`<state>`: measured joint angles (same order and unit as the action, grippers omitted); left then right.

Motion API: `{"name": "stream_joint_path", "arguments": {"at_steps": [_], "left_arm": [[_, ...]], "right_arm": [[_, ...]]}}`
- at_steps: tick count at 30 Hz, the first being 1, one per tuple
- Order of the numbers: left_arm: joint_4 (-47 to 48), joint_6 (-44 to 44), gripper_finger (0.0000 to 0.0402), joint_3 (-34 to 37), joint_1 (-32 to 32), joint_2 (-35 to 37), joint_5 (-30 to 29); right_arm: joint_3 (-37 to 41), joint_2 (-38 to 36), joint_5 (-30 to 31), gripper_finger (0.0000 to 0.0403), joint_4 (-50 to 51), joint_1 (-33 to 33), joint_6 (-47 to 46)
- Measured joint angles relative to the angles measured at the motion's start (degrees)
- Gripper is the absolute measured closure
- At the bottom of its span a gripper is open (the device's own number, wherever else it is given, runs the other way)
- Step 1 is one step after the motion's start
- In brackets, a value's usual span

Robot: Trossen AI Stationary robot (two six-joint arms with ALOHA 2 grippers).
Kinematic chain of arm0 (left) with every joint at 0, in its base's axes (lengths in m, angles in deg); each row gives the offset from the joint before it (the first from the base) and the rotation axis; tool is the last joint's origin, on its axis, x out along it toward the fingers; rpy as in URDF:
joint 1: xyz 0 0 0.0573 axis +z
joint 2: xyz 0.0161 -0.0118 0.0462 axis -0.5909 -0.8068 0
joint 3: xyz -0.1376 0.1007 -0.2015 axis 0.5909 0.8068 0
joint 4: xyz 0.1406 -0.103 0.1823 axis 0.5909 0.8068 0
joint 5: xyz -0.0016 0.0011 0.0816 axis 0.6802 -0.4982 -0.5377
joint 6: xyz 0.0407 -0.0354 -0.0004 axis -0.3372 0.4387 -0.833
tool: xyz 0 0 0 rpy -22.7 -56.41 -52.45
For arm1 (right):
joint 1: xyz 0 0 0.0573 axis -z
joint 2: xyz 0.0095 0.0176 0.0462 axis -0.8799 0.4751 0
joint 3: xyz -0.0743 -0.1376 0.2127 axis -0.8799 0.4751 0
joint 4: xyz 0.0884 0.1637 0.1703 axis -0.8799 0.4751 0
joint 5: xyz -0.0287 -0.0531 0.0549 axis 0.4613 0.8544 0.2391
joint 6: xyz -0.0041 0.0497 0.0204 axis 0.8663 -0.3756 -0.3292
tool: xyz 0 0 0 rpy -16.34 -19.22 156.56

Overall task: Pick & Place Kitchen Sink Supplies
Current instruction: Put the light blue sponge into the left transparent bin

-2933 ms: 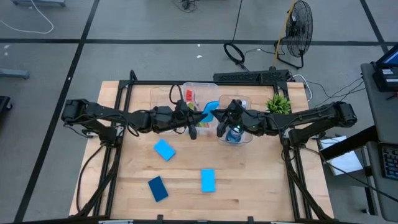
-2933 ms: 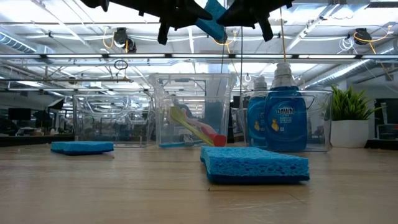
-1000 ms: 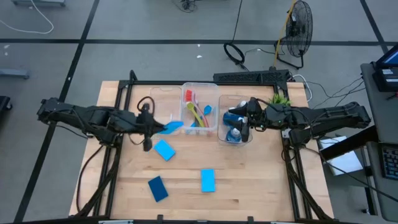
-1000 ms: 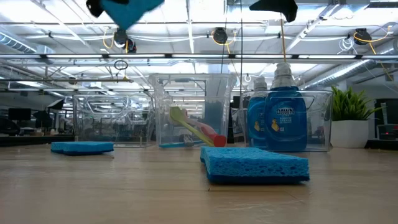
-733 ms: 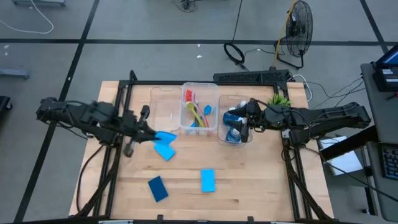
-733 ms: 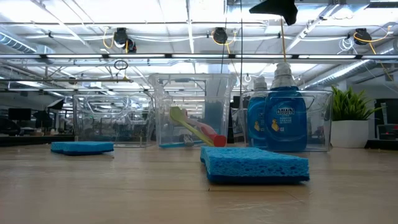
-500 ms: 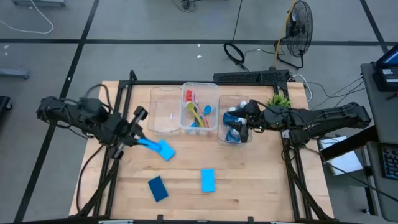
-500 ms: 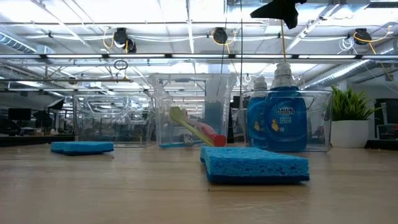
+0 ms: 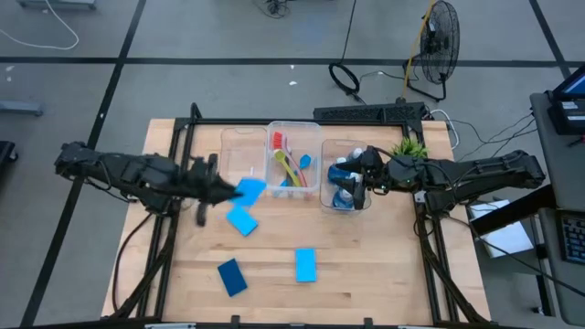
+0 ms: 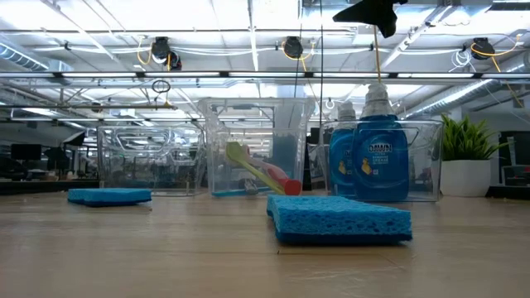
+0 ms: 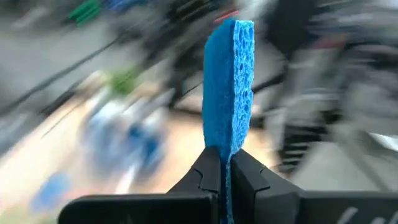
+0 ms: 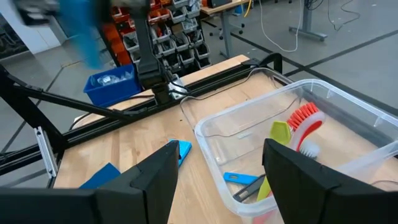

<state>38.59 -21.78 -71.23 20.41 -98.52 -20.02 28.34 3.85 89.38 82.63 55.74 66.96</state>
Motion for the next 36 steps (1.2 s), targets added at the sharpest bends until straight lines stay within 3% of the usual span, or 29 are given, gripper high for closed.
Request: {"name": "stream_joint_path", "arguments": {"at_steps": [6, 12, 15, 26, 36], "left_arm": [[17.08, 24.01, 0.0394, 0.0, 2.9, -1.76, -19.7], [22.7, 41.52, 0.0394, 0.0, 7.47, -3.77, -31.71], [22.69, 44.57, 0.0394, 0.0, 11.04, -4.92, -30.89], [28.45, 45.02, 0.0394, 0.02, 23.23, -13.75, -19.17], [28.5, 41.23, 0.0394, 0.08, 31.77, -21.79, -12.64]], "right_arm": [[0.0, 0.0, -0.01, 0.0187, 0.02, 0.0, 0.0], [0.0, 0.0, -0.02, 0.0185, 0.02, 0.0, 0.0], [0.0, 0.0, -0.04, 0.0184, 0.02, 0.0, 0.0], [-0.02, 0.0, -0.07, 0.0184, 0.03, 0.0, -0.43], [-0.02, 0.0, -0.09, 0.0186, 0.07, 0.0, -0.44]]}}
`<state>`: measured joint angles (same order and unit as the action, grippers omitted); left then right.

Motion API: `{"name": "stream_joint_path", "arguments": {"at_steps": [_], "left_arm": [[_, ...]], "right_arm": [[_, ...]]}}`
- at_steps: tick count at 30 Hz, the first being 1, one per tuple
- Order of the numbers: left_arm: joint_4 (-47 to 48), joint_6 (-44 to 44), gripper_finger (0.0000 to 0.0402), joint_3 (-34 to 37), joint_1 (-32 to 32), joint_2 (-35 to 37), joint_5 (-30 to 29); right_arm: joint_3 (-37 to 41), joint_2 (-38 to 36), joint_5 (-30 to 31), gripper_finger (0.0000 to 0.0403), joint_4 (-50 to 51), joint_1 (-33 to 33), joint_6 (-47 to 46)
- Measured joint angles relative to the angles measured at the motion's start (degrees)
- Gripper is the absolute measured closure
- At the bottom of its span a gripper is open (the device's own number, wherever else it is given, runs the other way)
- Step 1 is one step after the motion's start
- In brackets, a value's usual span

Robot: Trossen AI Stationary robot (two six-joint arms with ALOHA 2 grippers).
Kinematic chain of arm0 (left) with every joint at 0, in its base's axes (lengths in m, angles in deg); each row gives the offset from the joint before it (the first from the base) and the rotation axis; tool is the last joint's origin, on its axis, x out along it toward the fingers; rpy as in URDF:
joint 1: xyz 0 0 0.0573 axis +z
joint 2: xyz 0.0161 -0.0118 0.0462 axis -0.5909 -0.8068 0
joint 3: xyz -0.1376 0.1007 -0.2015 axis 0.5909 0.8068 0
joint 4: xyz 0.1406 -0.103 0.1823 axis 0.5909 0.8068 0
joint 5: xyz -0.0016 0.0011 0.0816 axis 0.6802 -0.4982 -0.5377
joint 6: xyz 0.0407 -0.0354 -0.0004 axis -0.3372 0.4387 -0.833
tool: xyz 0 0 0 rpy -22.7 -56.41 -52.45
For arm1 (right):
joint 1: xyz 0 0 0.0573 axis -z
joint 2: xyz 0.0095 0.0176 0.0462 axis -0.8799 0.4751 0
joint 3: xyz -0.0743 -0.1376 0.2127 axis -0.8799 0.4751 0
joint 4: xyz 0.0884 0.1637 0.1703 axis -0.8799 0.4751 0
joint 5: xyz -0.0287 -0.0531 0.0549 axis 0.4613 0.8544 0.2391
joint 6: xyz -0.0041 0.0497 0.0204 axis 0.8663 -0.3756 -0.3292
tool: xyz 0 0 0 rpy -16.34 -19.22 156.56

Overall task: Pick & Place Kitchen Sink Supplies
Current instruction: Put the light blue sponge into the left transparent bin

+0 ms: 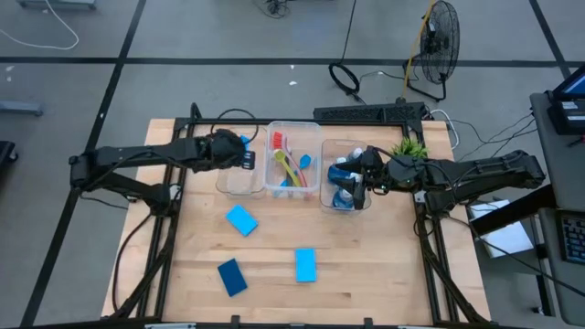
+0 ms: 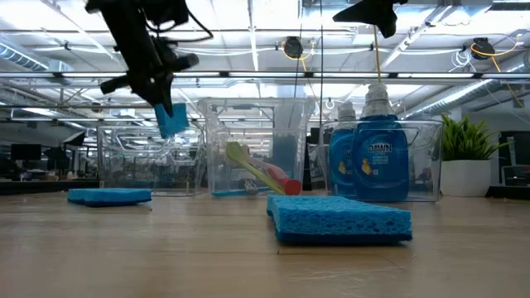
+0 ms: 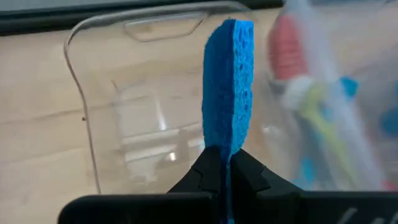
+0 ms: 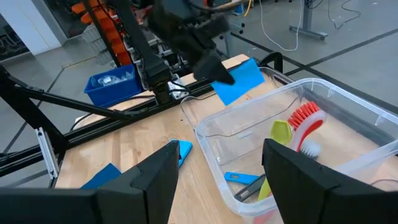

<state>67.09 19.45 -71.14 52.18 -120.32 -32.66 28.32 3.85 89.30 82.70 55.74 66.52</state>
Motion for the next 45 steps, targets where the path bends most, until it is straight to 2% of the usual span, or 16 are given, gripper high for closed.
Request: {"name": "stream_joint_path", "arguments": {"at_steps": [5, 10, 16, 26, 38, 45], "left_arm": [[-1.79, -0.21, 0.0394, 3.03, 3.9, -2.45, 2.6], [-13.68, -0.59, 0.0394, 9.55, 6.98, -2.26, 7.8], [-18.64, -0.14, 0.0394, 14.61, 9.51, -2.14, 11.28], [-22.74, -1.18, 0.0394, 15.92, 9.88, -2.19, 11.52], [-22.72, -2.3, 0.0324, 15.92, 10.28, -2.2, 11.34], [-22.72, -2.94, 0.0254, 15.92, 10.28, -2.01, 11.39]], "right_arm": [[0.0, 0.0, -0.02, 0.0183, 0.02, 0.0, -0.01], [-0.04, 0.0, -0.04, 0.0188, 0.04, 0.0, -0.01], [-0.04, 0.0, -0.04, 0.0183, 0.07, 0.0, 0.0], [-0.04, 0.0, -0.02, 0.0185, 0.07, 0.0, -0.02], [-0.04, 0.0, 0.0, 0.0185, 0.02, 0.0, -0.04], [-0.04, 0.0, 0.02, 0.0181, 0.02, 0.0, -1.51]]}}
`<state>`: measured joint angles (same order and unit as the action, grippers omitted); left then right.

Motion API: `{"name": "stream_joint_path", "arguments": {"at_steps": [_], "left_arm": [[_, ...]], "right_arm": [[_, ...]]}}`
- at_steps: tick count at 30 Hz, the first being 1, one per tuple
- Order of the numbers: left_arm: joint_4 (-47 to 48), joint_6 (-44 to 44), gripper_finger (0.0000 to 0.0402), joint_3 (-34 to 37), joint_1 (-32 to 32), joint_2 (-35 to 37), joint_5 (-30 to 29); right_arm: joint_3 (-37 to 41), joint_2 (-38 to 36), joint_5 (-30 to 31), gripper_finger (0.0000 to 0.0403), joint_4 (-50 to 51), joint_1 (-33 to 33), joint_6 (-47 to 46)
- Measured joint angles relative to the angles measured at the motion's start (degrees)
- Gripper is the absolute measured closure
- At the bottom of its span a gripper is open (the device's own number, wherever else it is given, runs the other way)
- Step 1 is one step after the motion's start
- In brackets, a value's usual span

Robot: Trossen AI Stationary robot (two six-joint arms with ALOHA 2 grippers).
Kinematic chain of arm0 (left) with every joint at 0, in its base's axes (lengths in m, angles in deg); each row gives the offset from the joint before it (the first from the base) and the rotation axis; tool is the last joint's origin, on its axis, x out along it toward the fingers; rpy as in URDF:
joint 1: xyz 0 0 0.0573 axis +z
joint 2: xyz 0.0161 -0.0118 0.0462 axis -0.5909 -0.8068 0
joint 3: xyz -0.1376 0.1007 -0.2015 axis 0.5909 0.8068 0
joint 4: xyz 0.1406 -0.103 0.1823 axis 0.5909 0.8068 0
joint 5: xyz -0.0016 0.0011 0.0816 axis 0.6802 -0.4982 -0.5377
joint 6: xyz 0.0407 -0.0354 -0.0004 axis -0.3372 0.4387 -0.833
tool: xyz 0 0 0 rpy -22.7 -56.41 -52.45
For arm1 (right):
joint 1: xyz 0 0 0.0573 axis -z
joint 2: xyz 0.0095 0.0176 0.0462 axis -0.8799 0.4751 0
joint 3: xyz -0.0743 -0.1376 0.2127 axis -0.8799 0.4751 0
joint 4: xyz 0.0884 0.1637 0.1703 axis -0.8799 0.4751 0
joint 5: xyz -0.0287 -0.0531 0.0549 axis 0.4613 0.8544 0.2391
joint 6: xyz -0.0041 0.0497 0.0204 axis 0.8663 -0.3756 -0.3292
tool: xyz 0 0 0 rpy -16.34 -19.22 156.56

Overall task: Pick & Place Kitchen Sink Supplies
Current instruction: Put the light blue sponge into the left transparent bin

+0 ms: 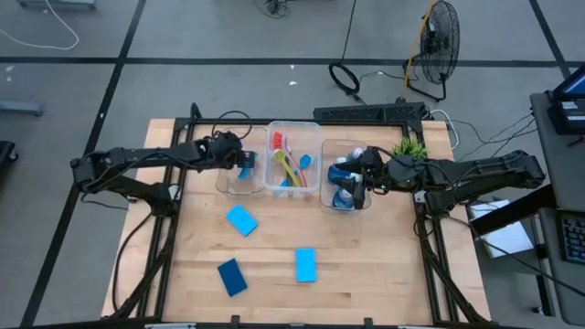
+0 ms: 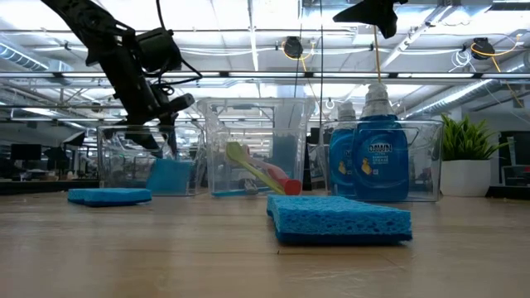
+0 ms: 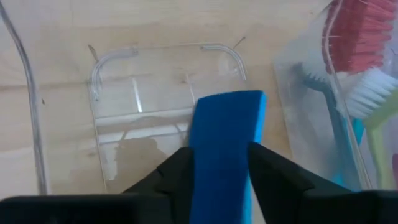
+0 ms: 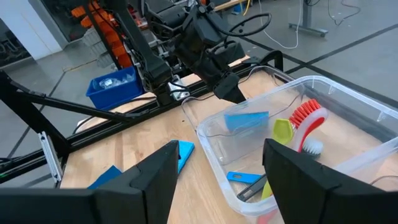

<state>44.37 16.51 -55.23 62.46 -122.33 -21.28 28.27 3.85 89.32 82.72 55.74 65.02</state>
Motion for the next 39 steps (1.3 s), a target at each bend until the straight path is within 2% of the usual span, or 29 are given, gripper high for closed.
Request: {"name": "stream_joint_path", "arguments": {"at_steps": [7, 11, 14, 19, 21, 25, 29, 39], "left_arm": [[0.11, -5.09, 0.0183, -1.66, -0.02, 3.05, 0.88], [0.16, -6.08, 0.0163, -2.72, 0.0, 6.93, 3.44], [0.07, -5.77, 0.0162, -2.87, -0.12, 11.13, 9.52], [0.45, -1.5, 0.018, -2.91, -3.33, 18.12, 23.24], [0.46, 0.91, 0.0191, -2.91, -6.12, 20.53, 25.24], [0.42, 3.71, 0.0214, -2.93, -13.67, 23.92, 24.04], [0.4, 9.52, 0.0233, -2.93, -22.16, 24.74, 19.94], [1.34, 31.67, 0.0262, -2.95, -39.88, 20.59, 11.25]], "right_arm": [[0.0, 0.0, 0.0, 0.0185, -0.02, 0.0, 0.0], [0.0, 0.0, 0.0, 0.0182, -0.02, 0.0, 0.0], [0.0, 0.0, 0.0, 0.0182, -0.02, 0.0, 0.0], [0.0, 0.0, 0.0, 0.0185, 0.0, 0.0, 0.05], [0.0, 0.01, 0.0, 0.0185, 0.0, 0.0, 0.16], [0.0, 0.0, 0.0, 0.0182, 0.0, 0.0, 0.39], [0.0, 0.01, -0.02, 0.0183, 0.02, 0.0, 0.41], [0.0, 0.01, -0.01, 0.0183, 0.04, 0.0, 0.43]]}}
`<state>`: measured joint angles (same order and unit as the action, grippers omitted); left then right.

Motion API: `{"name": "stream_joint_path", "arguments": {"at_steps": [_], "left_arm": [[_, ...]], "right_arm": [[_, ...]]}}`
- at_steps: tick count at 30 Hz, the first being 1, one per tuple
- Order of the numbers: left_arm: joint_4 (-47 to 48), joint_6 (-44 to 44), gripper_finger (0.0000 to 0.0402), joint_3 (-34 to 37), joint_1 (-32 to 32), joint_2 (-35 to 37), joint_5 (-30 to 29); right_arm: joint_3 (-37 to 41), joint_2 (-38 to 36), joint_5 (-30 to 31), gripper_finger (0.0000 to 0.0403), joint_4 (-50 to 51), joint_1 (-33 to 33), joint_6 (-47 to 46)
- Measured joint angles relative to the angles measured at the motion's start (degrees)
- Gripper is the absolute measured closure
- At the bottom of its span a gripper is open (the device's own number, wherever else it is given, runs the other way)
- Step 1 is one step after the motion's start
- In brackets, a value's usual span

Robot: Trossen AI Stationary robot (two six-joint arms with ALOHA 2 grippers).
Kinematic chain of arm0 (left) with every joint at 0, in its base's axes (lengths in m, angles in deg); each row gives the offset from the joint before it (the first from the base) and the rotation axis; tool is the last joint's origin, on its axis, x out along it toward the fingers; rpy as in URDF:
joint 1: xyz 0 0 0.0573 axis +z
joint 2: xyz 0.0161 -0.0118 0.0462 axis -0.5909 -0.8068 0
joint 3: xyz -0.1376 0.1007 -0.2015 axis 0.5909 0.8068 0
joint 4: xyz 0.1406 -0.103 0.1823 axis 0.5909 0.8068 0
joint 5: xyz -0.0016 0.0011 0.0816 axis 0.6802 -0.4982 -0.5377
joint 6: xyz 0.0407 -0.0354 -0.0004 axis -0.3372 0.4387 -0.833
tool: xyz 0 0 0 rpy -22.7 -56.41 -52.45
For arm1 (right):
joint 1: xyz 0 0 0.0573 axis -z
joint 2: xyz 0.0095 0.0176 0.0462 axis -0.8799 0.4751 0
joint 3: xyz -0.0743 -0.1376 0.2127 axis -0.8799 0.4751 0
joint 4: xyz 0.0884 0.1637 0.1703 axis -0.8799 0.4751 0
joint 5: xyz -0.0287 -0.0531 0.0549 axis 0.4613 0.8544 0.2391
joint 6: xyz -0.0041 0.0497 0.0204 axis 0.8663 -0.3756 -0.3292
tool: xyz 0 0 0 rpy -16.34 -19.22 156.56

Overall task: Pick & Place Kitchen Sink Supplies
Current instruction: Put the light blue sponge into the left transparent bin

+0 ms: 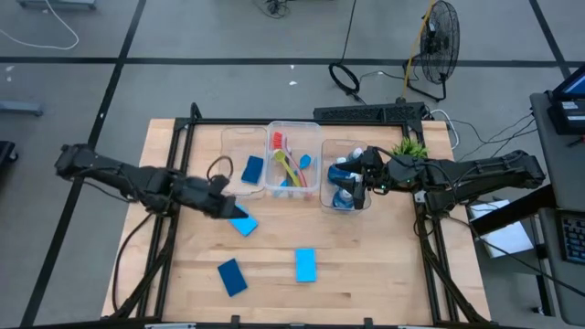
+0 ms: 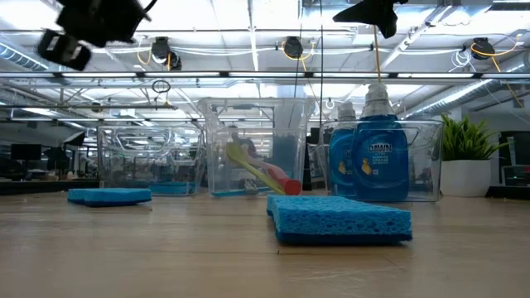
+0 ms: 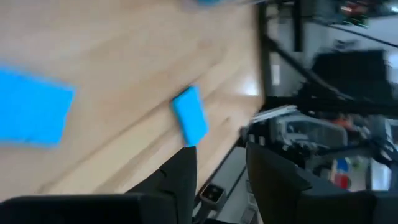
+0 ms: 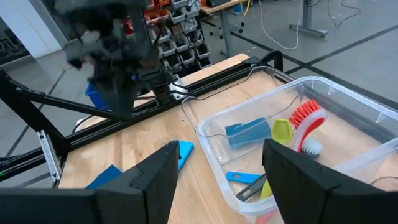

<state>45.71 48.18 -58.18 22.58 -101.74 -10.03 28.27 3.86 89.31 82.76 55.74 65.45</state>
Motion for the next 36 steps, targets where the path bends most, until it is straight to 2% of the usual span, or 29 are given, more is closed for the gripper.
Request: {"name": "stream_joint_path", "arguments": {"at_steps": [9, 14, 17, 23, 30, 36], "left_arm": [[12.42, 25.79, 0.0293, 0.0, -10.31, -9.06, -6.99], [16.11, 33.83, 0.0303, 0.0, -12.32, -14.77, -13.81], [16.58, 35.3, 0.0299, 0.0, -12.27, -17.0, -15.69], [17.36, 35.43, 0.0252, 0.0, -12.27, -20.33, -15.83], [17.64, 43.24, 0.0174, 0.0, -11.56, -24.6, -16.9], [16.85, 48.77, 0.0129, 0.0, -10.12, -29.02, -16.44]], "right_arm": [[0.0, 0.02, 0.01, 0.0187, 0.04, 0.01, 0.02], [0.0, 0.01, 0.01, 0.0184, 0.04, 0.02, 0.72], [0.0, 0.02, 0.01, 0.0185, 0.04, 0.01, 1.22], [0.0, 0.0, 0.0, 0.0189, 0.29, 0.01, 1.29], [0.0, 0.02, 0.01, 0.019, 0.48, 0.01, 1.31], [0.0, 0.02, -0.01, 0.019, 0.63, 0.02, 2.45]]}}
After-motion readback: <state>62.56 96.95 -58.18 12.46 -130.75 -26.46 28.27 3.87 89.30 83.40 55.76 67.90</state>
